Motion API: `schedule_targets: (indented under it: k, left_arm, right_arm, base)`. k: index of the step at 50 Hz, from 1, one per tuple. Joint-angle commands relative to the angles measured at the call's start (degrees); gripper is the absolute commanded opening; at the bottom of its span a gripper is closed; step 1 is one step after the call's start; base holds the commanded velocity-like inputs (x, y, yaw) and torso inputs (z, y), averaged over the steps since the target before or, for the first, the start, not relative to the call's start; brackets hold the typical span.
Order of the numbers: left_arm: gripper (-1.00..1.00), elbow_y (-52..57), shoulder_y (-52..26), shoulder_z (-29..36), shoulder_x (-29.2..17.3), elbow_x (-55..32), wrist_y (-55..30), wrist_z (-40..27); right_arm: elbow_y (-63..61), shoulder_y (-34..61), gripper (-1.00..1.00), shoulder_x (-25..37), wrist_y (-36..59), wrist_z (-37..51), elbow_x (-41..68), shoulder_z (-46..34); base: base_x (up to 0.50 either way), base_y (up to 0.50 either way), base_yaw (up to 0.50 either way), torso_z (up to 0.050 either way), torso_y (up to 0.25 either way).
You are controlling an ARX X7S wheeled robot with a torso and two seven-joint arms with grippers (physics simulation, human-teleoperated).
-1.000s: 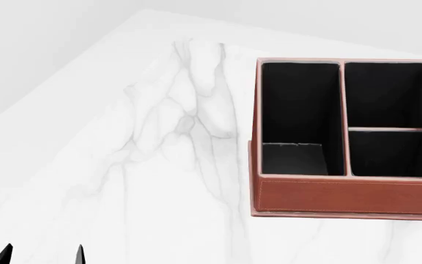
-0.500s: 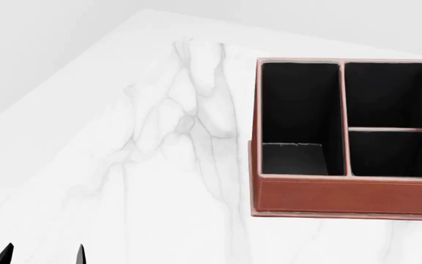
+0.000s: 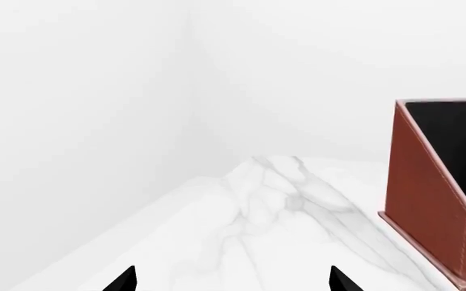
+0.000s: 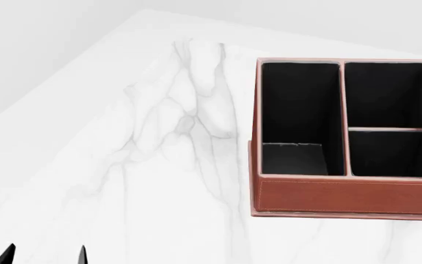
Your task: Pick up the book and place it in the left compartment of the caddy.
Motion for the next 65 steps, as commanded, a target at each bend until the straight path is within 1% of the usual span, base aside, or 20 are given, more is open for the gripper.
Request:
schedule_targets:
  k: [1, 4, 5, 8, 21, 29, 43, 49, 52, 54, 55, 58, 65]
  left_arm:
    - [1.00, -0.2, 0.0, 0.4, -0.2, 0.2, 0.1, -0.1]
    - [1.00, -0.3, 0.0, 0.5, -0.3, 0.2, 0.2, -0.1]
    - [1.00, -0.3, 0.0, 0.6, -0.3, 0.2, 0.3, -0.2]
    - [1.00, -0.2, 0.0, 0.7, -0.3, 0.2, 0.2, -0.2]
    - [1.00, -0.1, -0.2, 1.0, -0.5, 0.1, -0.2, -0.4]
    - [1.00, 0.6, -0.2, 1.0, -0.7, -0.2, -0.5, -0.7]
    - [1.00, 1.3, 0.0, 1.1, -1.0, -0.5, -0.7, -1.0]
    - [1.00, 1.5, 0.0, 1.2, -1.1, -0.6, -0.5, -1.1]
    - [1.00, 1.5, 0.0, 1.2, -1.2, -0.7, -0.5, -1.2]
    - [1.00, 1.5, 0.0, 1.3, -1.2, -0.7, -0.5, -1.3]
    - [1.00, 1.4, 0.0, 1.3, -1.2, -0.6, -0.4, -1.3]
    - [1.00, 1.3, 0.0, 1.4, -1.2, -0.7, -0.3, -1.3]
    - [1.00, 0.9, 0.0, 1.6, -1.2, -0.6, 0.1, -1.3]
  right_arm:
    - [-3.9, -1.1, -1.00, 0.8, 0.8, 3.8, -4.5, -1.3]
    - [-8.1, -2.2, -1.00, 1.5, 2.2, 5.9, -7.0, -1.7]
    - [-11.3, -3.1, -1.00, 2.2, 3.3, 7.3, -8.8, -1.8]
    - [-16.0, -4.3, -1.00, 3.2, 4.7, 8.2, -10.3, -1.8]
    - [-28.3, -6.3, -1.00, 7.2, 10.2, 8.2, -11.5, -0.6]
    - [-37.1, -5.8, -1.00, 9.5, 16.2, 7.7, -12.8, -0.2]
    - [-45.3, -4.3, -1.00, 14.1, 22.6, 2.5, -9.8, 0.6]
    - [-50.6, -2.4, -1.00, 16.9, 25.2, -1.4, -6.9, 1.0]
    - [-52.5, -2.5, -1.00, 18.2, 24.1, -3.1, -5.8, 1.2]
    - [-53.4, -2.8, -1.00, 19.7, 20.5, -5.4, -5.4, 0.8]
    - [-54.2, -2.8, -1.00, 20.2, 20.5, -6.0, -5.1, 0.8]
    - [-57.1, -0.5, -1.00, 21.6, 25.5, -7.3, -3.6, 0.6]
    - [-59.4, 2.8, -1.00, 24.3, 28.0, -12.1, -0.6, -0.8]
  base:
    - [0.00, 0.00, 0.00, 0.000, 0.000]
    - [0.00, 0.00, 0.00, 0.000, 0.003]
    - [0.00, 0.00, 0.00, 0.000, 0.000]
    - [0.00, 0.00, 0.00, 0.000, 0.000]
    - [0.00, 0.00, 0.00, 0.000, 0.001]
    - [0.00, 0.00, 0.00, 0.000, 0.001]
    - [0.00, 0.00, 0.00, 0.000, 0.001]
    - [0.00, 0.00, 0.00, 0.000, 0.002]
    - [0.00, 0.00, 0.00, 0.000, 0.000]
    - [0.00, 0.00, 0.00, 0.000, 0.005]
    - [0.00, 0.00, 0.00, 0.000, 0.000]
    - [0.00, 0.00, 0.00, 0.000, 0.000]
    - [0.00, 0.00, 0.00, 0.000, 0.001]
